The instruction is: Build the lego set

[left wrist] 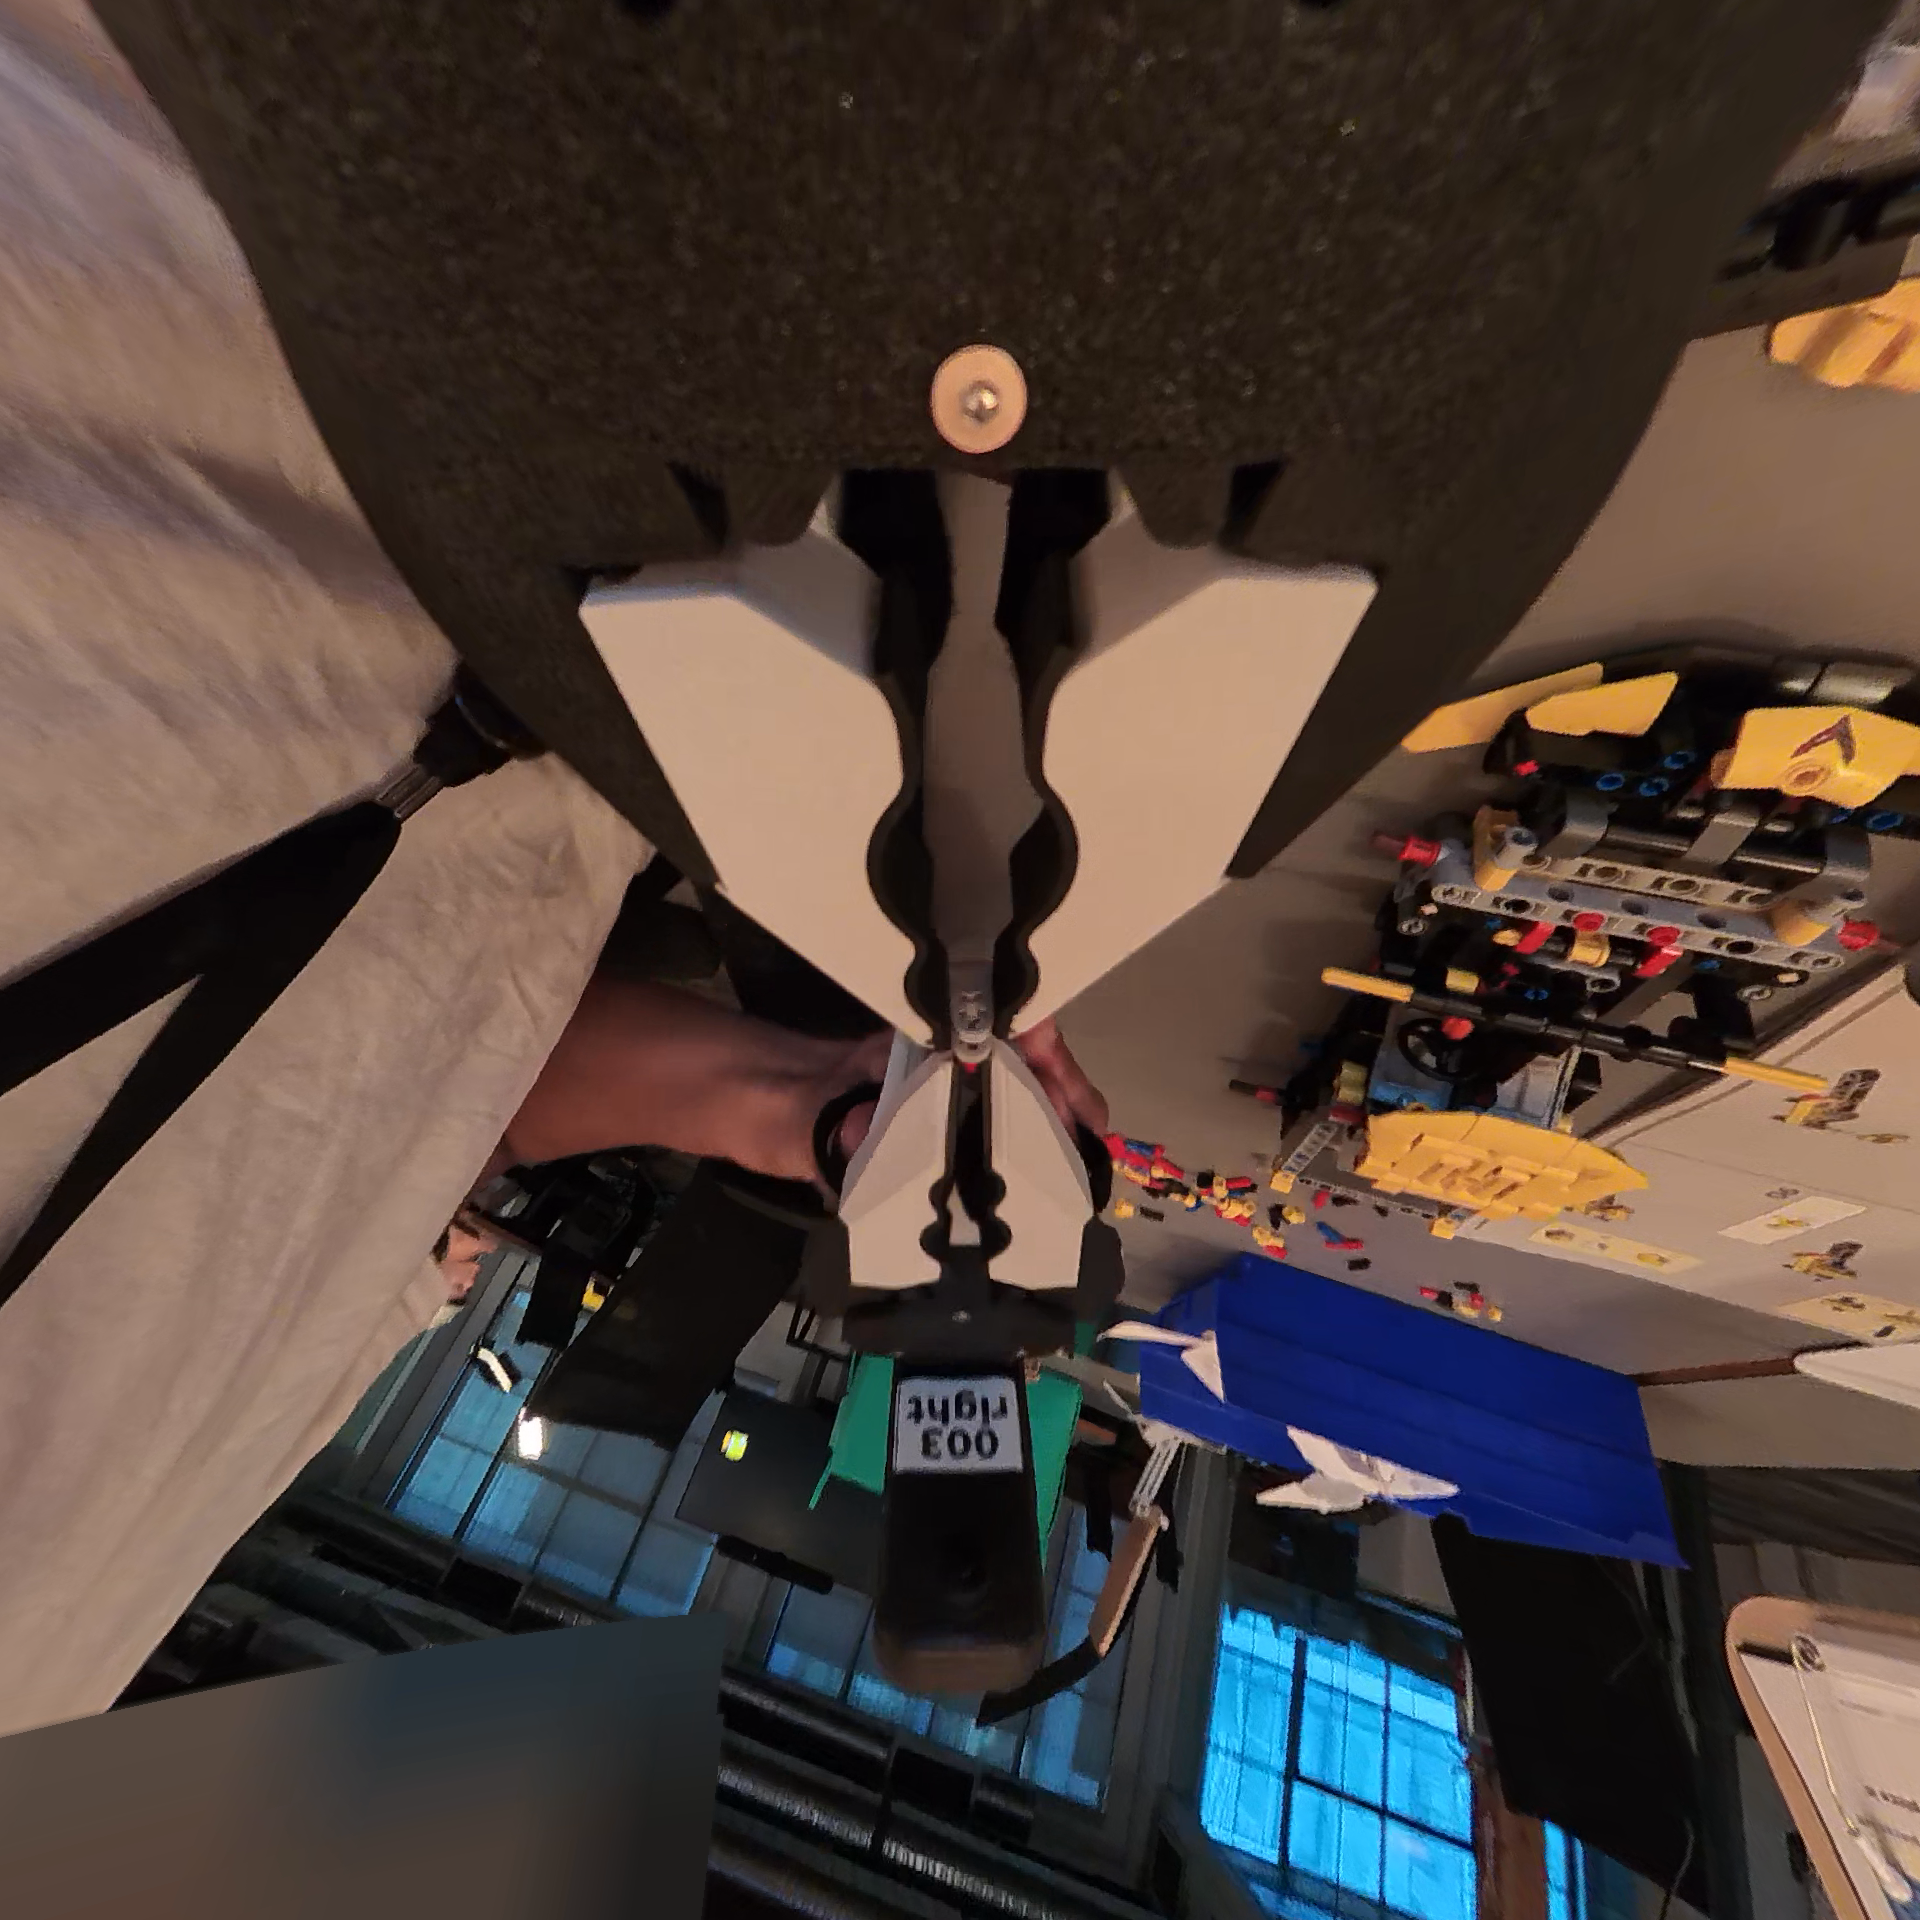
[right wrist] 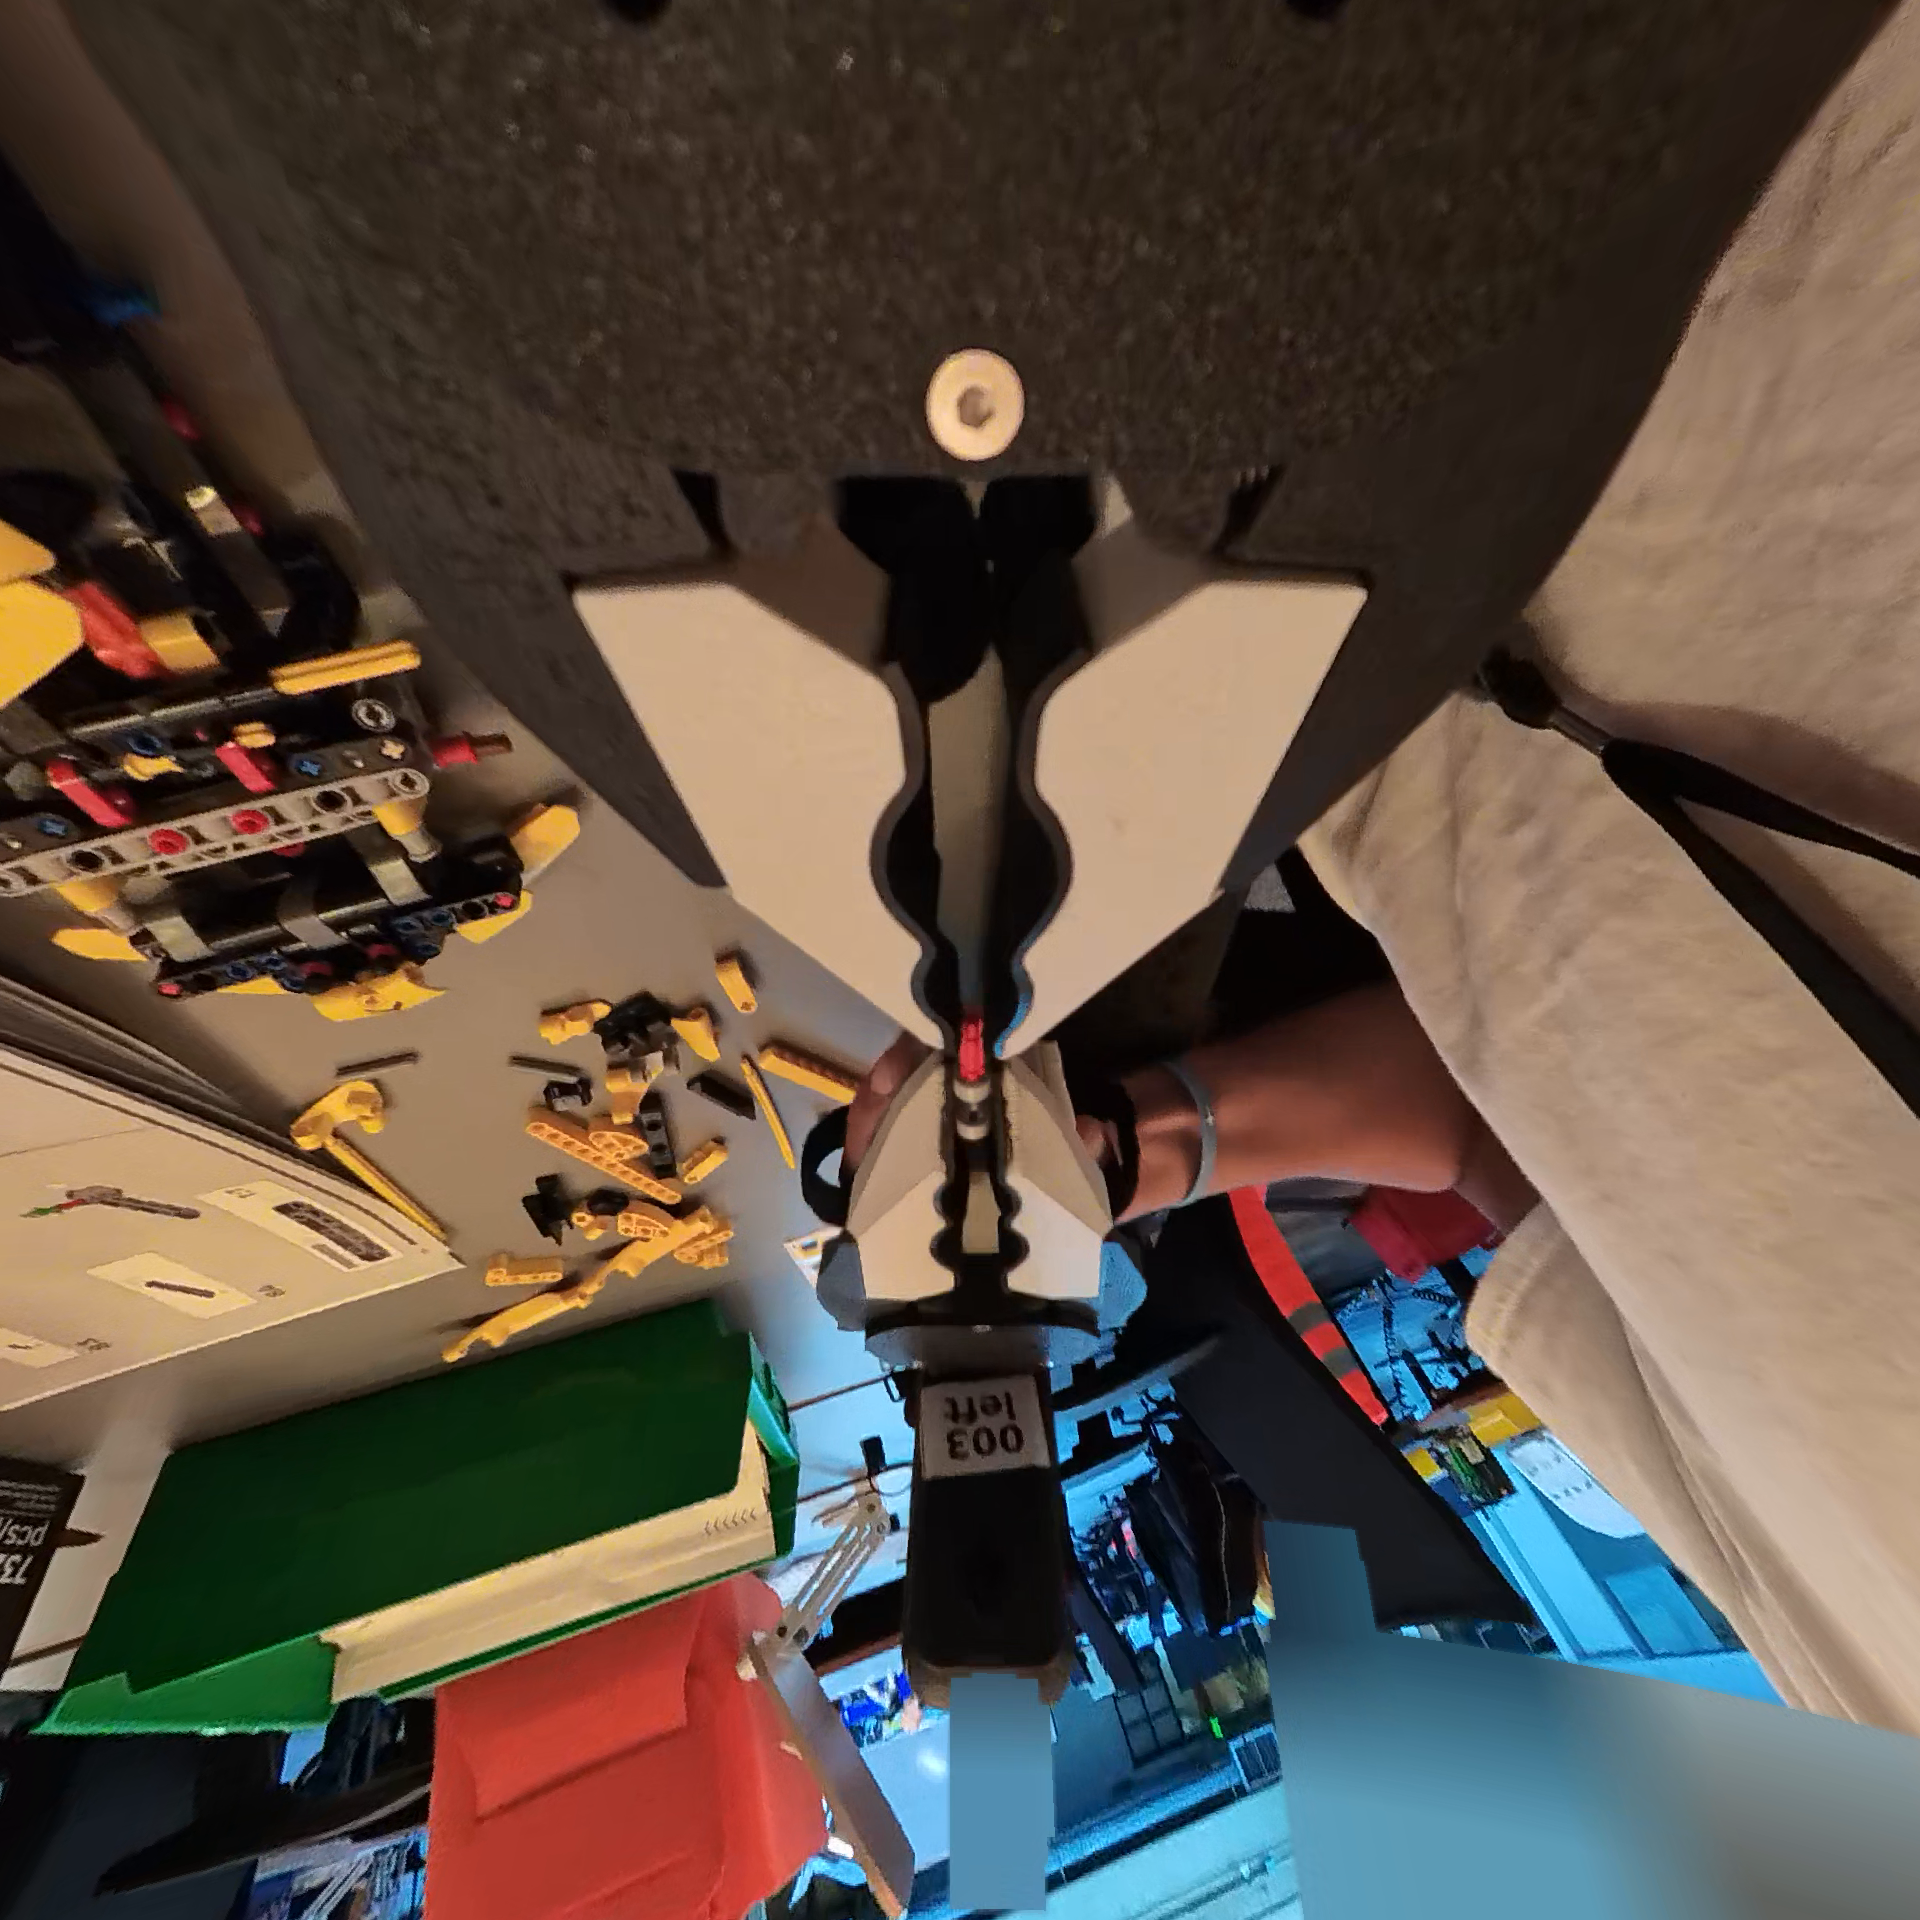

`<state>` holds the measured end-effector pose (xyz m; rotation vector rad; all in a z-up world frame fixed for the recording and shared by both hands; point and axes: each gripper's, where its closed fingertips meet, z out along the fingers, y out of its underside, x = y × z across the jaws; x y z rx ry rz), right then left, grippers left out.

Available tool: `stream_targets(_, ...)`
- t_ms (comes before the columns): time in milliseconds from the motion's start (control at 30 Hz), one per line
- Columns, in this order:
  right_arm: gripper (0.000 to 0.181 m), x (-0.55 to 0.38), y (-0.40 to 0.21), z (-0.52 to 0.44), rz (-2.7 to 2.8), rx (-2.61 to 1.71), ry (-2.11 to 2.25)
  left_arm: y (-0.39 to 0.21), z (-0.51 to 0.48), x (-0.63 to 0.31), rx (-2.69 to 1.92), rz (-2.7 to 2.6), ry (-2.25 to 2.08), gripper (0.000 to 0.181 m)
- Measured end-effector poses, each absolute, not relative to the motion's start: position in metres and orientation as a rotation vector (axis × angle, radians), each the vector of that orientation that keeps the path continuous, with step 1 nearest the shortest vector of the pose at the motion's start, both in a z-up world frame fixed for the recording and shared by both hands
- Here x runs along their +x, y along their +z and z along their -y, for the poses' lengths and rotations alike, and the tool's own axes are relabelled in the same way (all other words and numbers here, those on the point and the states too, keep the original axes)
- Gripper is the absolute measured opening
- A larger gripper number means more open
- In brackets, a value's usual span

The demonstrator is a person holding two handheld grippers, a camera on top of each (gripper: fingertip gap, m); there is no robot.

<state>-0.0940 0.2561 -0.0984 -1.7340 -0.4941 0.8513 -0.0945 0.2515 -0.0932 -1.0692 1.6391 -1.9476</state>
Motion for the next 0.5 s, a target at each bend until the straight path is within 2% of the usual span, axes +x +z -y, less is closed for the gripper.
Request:
stream_targets(267,0.002,-0.093,-0.118,-0.241,0.603,-1.850,0.839,-0.115,-0.235,-0.094,-1.067,-1.815,-1.845,0.007)
stream_targets(500,0.003,-0.093,-0.103,-0.246,0.441,-1.669,0.988,-0.099,-0.241,-0.093,-1.050,-1.704,-1.945,0.007)
